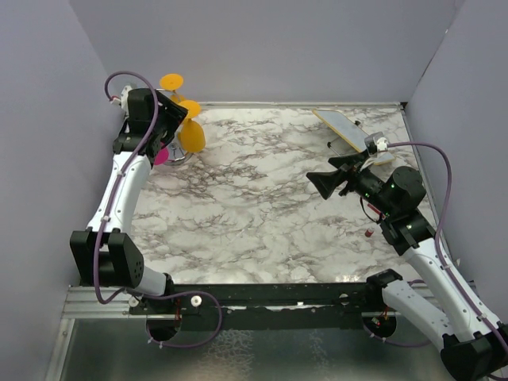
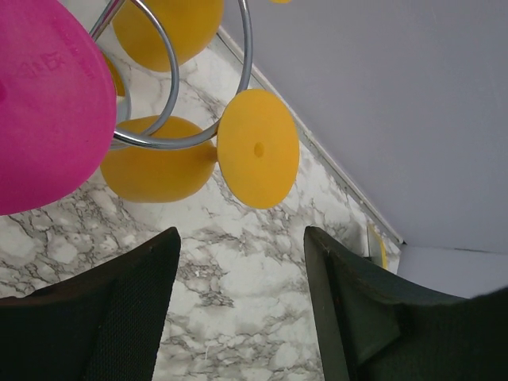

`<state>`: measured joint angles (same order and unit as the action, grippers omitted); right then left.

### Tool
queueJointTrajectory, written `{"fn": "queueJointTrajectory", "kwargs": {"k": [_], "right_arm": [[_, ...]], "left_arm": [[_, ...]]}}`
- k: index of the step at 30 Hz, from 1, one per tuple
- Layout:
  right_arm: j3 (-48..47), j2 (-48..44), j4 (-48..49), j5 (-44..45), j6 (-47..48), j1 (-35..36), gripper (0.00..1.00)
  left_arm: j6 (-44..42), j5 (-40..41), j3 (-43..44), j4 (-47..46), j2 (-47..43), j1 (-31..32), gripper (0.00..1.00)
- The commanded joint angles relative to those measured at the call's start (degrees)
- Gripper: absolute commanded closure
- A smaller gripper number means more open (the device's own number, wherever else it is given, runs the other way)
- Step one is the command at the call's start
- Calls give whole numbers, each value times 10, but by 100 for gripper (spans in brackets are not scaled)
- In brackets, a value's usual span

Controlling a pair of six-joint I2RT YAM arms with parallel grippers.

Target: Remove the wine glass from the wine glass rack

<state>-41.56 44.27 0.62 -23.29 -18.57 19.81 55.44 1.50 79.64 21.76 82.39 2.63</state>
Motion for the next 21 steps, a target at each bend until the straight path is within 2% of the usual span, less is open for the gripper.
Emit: {"fn": "queueJointTrajectory", "kwargs": {"k": [1,5,10,14,21], "right_arm": [[0,-7,8,12,7,3,0],[1,-5,11,13,7,3,0],[-1,-5,10,15,9,3,0],[0,-3,10,17,9,3,0],[3,1,16,17,9,3,0]], "left_arm": [[17,59,29,-12,17,17,38],[15,73,51,-14,40,24,47],[24,129,60,-2,51,33,50],[39,155,70,23,63,35,47],[32,168,89,25,87,36,52]]}}
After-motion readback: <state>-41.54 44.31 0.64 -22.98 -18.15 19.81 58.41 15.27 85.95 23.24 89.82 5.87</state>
